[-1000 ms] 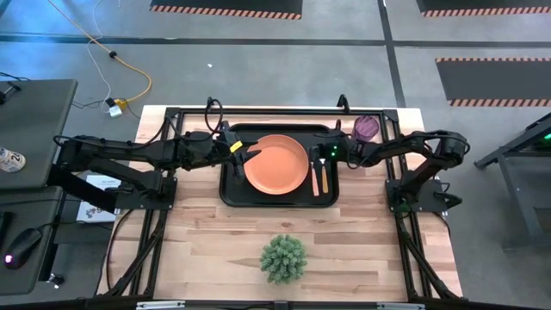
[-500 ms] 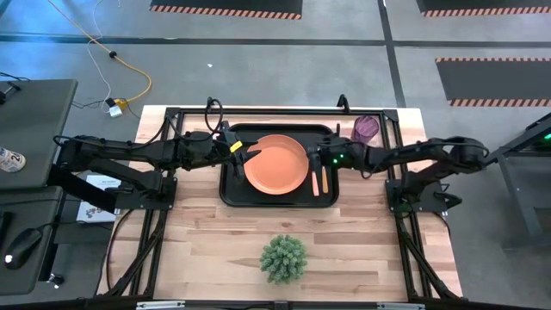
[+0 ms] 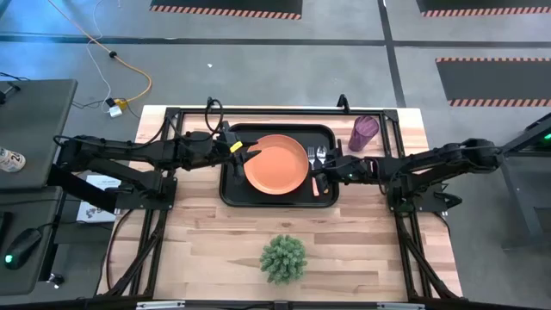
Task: Pick and place plate/cup/fork/spoon on tray
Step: Put the purple cup on the black tray
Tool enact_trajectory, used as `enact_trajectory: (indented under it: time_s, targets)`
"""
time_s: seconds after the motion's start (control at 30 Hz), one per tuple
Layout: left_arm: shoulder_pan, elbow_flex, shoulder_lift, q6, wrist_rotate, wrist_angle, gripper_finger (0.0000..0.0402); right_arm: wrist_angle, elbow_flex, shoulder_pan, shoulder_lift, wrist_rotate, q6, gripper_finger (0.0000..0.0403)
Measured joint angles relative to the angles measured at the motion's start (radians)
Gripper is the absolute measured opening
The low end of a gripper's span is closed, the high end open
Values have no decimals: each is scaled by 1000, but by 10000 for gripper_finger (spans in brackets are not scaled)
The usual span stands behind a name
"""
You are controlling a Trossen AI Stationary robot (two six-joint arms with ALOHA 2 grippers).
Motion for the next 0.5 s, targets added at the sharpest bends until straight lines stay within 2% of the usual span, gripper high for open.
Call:
enact_trajectory:
  time_s: [0.2, 0.37, 0.5]
  targets:
    - [0, 0, -1, 2, 0, -11, 129, -8, 0, 31, -82, 4, -58, 55]
    - [0, 0, -63, 29, -1, -76, 129, -21, 0, 32, -177, 6, -117, 55]
    - [0, 0, -137, 35, -12, -124, 129, -153, 70, 32, -244, 50, -199, 55]
